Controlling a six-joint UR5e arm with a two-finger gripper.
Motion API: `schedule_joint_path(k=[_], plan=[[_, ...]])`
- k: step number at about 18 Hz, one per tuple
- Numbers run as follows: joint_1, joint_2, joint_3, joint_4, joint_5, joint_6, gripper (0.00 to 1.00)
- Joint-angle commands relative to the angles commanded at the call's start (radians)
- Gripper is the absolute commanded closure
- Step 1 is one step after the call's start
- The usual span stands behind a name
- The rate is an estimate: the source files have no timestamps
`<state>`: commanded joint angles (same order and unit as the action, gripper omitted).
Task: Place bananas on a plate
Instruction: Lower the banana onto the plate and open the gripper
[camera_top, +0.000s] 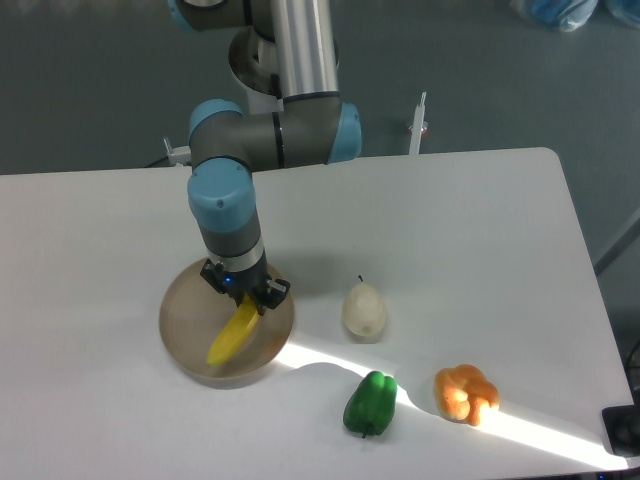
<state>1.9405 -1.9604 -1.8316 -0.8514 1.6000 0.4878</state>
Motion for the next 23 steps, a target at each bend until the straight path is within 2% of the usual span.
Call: schedule_joint_path(k=[9,23], plan=[[-0.014,-0.043,0.009,0.021,0.005,0.009,0.68],[-0.014,-0.058,0.009,0.021,0.005,0.006,0.67]])
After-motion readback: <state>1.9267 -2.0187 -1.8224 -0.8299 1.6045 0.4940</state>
